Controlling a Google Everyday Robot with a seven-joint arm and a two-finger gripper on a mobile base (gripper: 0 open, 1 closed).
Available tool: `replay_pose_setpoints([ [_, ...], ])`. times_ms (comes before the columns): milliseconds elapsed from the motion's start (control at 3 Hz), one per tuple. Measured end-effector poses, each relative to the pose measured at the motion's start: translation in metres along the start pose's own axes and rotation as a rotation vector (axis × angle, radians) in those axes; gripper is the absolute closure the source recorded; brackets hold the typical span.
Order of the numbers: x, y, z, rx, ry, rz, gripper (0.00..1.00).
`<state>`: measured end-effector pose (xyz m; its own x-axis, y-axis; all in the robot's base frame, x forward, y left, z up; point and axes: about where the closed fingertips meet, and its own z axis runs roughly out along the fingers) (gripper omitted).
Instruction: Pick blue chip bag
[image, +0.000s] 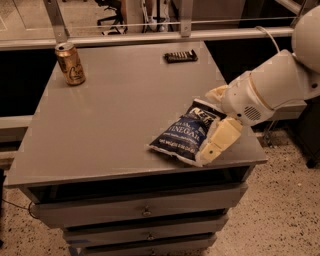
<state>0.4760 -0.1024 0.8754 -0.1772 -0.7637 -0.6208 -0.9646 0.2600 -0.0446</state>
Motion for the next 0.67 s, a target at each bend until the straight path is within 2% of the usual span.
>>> replay_pose_setpoints([
  [333, 0.0046, 0.0056, 0.0148, -0.035, -0.023, 0.028, 0.18],
  [667, 0.0074, 0.0086, 0.0226, -0.057, -0.034, 0.049, 0.41],
])
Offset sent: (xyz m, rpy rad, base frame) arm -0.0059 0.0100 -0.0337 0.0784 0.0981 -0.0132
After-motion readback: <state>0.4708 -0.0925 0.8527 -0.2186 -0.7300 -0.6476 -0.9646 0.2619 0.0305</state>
